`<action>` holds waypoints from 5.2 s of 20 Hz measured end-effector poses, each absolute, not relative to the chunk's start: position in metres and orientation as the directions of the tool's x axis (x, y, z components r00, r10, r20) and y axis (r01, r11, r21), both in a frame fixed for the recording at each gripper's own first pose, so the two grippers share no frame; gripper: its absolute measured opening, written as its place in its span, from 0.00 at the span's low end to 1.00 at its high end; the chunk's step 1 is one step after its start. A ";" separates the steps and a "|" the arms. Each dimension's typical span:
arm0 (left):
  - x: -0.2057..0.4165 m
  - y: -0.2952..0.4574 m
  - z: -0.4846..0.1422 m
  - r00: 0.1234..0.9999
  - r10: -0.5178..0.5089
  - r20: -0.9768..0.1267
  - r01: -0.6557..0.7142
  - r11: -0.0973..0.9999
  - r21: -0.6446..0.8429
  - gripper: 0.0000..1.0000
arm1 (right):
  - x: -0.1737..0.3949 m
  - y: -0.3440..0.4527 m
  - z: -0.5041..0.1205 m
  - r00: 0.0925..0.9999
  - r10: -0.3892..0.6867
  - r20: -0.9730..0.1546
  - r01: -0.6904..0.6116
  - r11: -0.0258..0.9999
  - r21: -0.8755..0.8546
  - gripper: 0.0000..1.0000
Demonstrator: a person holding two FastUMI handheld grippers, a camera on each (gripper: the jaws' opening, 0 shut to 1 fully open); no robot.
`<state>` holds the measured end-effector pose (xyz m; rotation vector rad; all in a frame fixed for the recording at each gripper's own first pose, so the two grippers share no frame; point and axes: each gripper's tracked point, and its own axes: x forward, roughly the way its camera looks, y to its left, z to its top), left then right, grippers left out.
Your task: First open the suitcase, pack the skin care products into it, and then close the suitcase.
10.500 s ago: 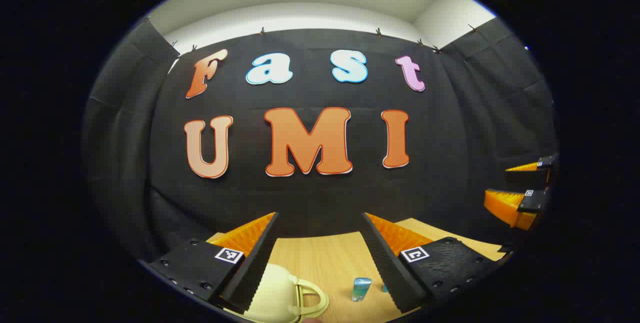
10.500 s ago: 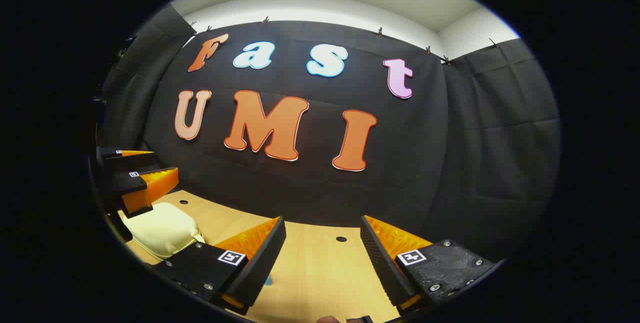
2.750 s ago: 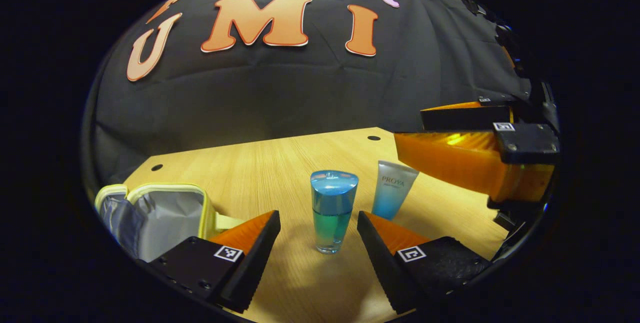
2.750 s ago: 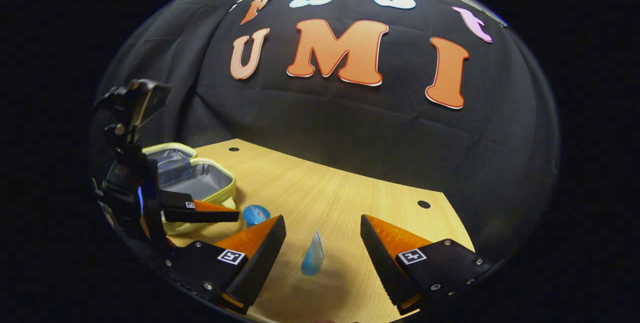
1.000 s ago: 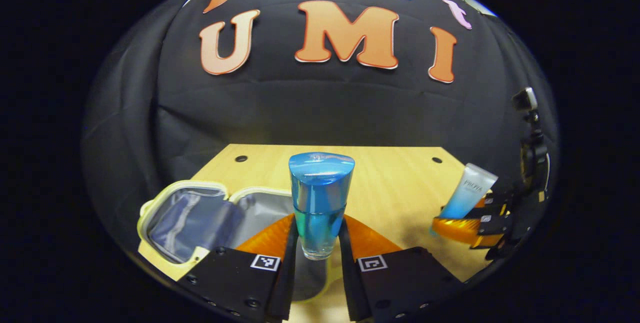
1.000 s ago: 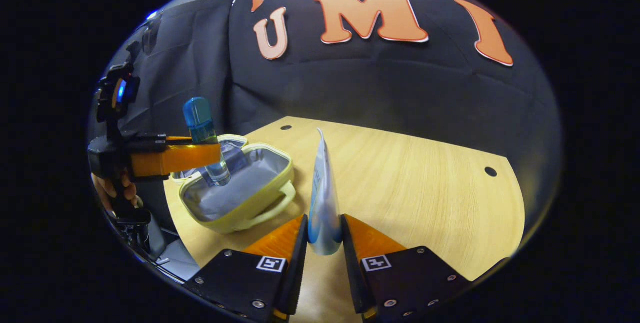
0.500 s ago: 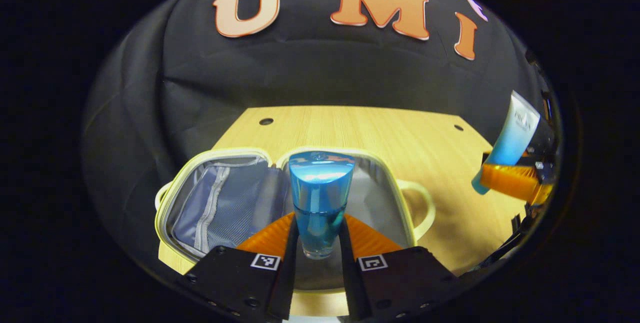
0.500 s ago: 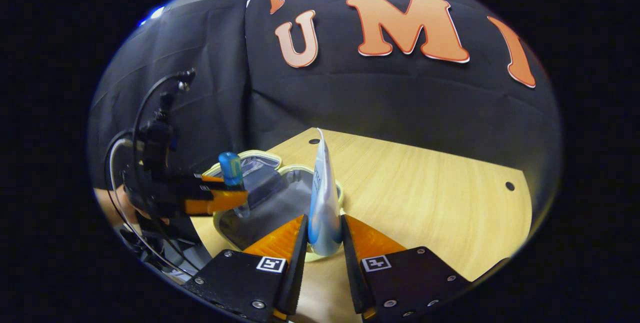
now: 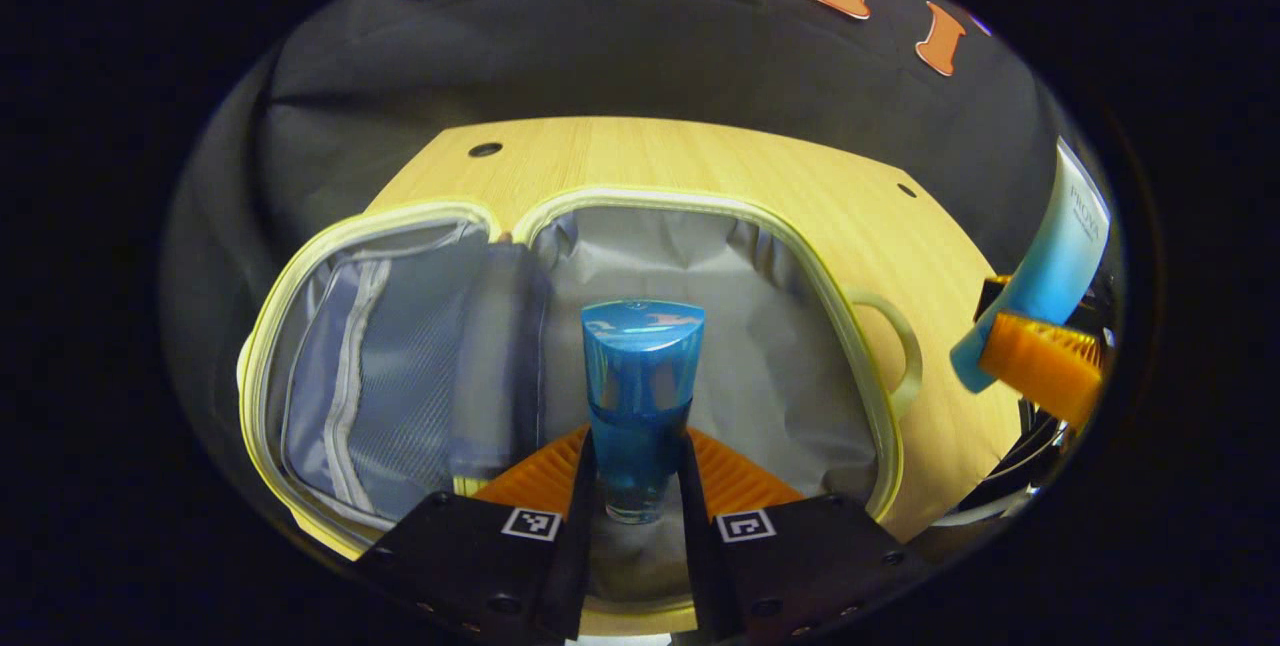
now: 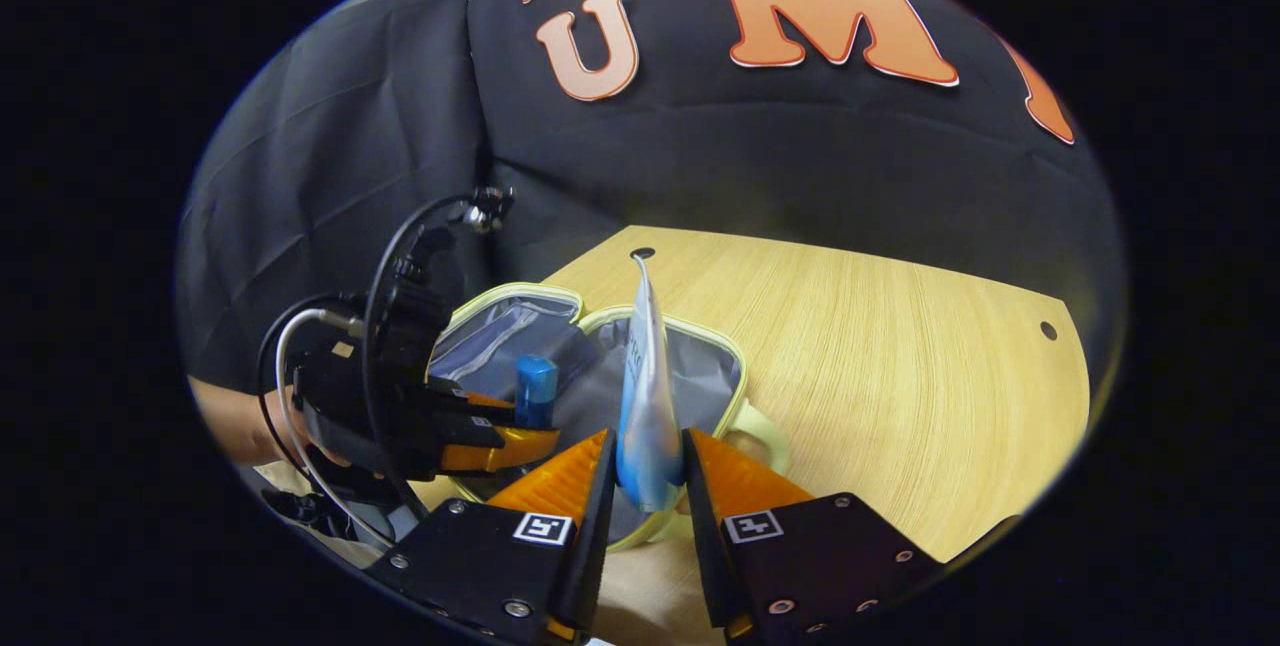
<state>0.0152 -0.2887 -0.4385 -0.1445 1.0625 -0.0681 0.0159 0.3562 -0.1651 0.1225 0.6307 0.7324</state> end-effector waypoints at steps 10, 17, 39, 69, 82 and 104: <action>0.054 -0.296 -0.482 0.365 -0.089 -0.927 -0.061 0.991 -0.119 0.45 | 0.015 0.356 -0.178 0.569 0.602 -0.560 -0.527 0.790 0.314 0.41; 0.027 -0.290 -0.437 0.424 -0.129 -0.896 -0.108 0.975 -0.192 0.70 | 0.009 0.371 -0.194 0.490 0.613 -0.620 -0.539 0.772 0.337 0.41; -0.122 0.041 -0.304 0.545 0.340 -0.767 -0.731 0.641 -0.235 0.96 | 0.018 0.423 -0.271 0.263 0.457 -0.850 -0.515 0.811 0.278 0.41; -0.068 0.052 -0.362 0.645 0.036 -0.763 -0.646 0.558 -0.520 0.02 | 0.108 0.243 -0.087 0.872 0.307 -0.382 -0.314 0.948 0.046 0.85; -0.025 -0.024 -0.164 0.826 0.054 -0.560 -0.390 0.773 -0.500 0.01 | 0.120 0.216 -0.062 0.895 0.324 -0.305 -0.320 0.945 0.066 0.86; 0.030 -0.331 -0.091 0.836 -0.153 -0.527 -0.008 0.957 -0.291 0.01 | 0.126 0.140 -0.063 0.913 0.335 -0.232 -0.325 0.942 0.080 0.86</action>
